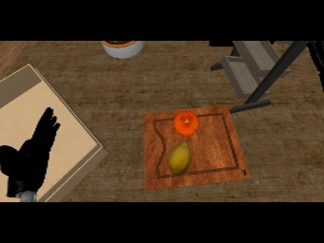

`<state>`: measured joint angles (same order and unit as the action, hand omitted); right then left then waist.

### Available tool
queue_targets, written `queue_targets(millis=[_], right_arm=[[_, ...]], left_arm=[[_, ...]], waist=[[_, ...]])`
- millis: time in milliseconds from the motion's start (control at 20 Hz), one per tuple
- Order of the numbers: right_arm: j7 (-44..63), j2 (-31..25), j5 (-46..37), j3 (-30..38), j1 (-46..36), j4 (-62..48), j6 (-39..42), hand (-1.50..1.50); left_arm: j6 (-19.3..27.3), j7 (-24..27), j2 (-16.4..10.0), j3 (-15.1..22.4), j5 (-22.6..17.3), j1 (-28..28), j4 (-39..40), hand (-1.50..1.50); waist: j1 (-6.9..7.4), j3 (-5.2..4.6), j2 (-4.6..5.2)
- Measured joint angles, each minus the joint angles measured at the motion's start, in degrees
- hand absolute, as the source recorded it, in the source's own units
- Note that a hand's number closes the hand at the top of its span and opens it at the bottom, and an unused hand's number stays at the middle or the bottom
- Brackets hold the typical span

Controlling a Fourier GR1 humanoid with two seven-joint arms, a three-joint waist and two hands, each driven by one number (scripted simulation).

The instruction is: Pick the lemon from the cutting board and place it in the tiered basket

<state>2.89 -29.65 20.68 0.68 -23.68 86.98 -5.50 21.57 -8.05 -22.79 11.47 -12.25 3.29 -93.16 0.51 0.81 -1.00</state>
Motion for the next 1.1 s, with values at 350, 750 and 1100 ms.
queue_targets(millis=[350,750,1100], right_arm=[[-11.9,12.3,7.4,5.7,6.4,6.4,-4.2,1.50],[-17.7,24.2,14.9,-1.6,21.4,4.8,7.7,-1.50],[-19.9,15.1,7.0,-4.1,36.3,17.3,16.1,-1.50]], left_arm=[[1.5,4.1,1.9,1.3,4.1,-4.0,-1.1,0.00],[1.4,5.8,5.3,4.3,6.3,-8.9,0.4,0.00],[1.7,6.3,6.8,4.4,7.8,-10.6,2.5,0.00]], waist=[[-3.07,-0.08,-0.42],[-2.21,-0.55,0.89],[-2.41,-0.86,0.63]])
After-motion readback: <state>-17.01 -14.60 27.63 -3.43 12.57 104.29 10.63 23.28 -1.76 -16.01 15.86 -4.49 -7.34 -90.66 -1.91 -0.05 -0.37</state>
